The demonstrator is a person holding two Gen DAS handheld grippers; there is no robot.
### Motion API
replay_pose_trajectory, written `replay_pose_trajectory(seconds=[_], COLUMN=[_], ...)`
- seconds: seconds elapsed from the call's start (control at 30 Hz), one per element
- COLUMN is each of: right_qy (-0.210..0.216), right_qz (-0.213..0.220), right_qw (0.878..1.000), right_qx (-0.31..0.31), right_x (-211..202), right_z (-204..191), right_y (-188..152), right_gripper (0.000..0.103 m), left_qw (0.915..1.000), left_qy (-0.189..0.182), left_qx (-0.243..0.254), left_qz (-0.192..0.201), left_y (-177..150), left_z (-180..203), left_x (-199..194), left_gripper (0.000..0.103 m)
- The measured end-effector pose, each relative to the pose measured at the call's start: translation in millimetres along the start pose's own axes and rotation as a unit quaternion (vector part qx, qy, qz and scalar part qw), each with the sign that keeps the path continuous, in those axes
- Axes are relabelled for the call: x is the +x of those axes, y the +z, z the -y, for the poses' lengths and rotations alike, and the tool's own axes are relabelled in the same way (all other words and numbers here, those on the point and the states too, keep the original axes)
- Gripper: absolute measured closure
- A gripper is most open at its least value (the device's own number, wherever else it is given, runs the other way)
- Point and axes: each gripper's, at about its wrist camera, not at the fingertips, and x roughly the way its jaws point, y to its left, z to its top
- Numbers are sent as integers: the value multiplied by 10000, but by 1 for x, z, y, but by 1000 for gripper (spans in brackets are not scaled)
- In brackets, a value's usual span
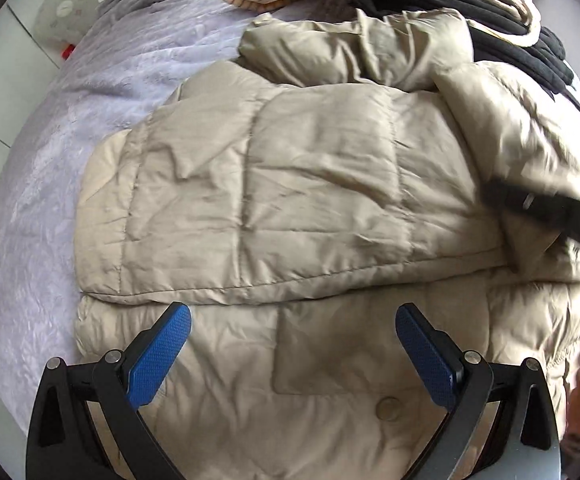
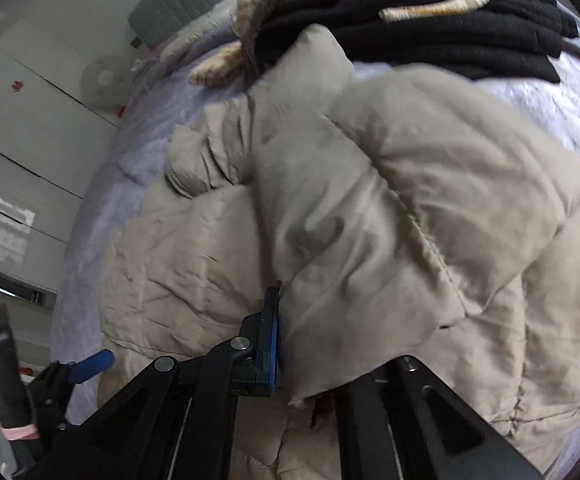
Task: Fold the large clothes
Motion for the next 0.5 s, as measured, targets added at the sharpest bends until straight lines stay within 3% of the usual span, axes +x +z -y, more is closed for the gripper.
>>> replay_pose_trajectory(seconds=[0.13,0.2,0.23,0.27,0.33,0.4,0.5], right_qy=[98,123,193,291,437,563,834], right_qz=[-47,-96,-88,-20,241,423,743], right_qw=[9991,9987,9983,9977,9957,9923,9774], right_qx=[402,476,541,614,776,1023,1793], right_x=[3,-3,-11,-22,-42,-58,-72], right_z=[13,13,15,18,20,28,58], right_y=[5,3,0,-4,-10,-10,-8], right_gripper=[95,88,75,55,38,38,38], left_qw=[10000,9998,9995,9987,9969,9955,9942], left_qy=[-44,-190,-294,-458,-689,-802,-886], left_qx=[-14,-85,-137,-219,-348,-425,-475], left_qz=[13,36,57,95,180,279,382], left_y=[4,6,6,8,10,14,20], left_z=[-12,-19,-23,-29,-39,-51,-63], left_x=[4,5,5,5,4,4,6], left_gripper=[0,0,0,0,0,0,0])
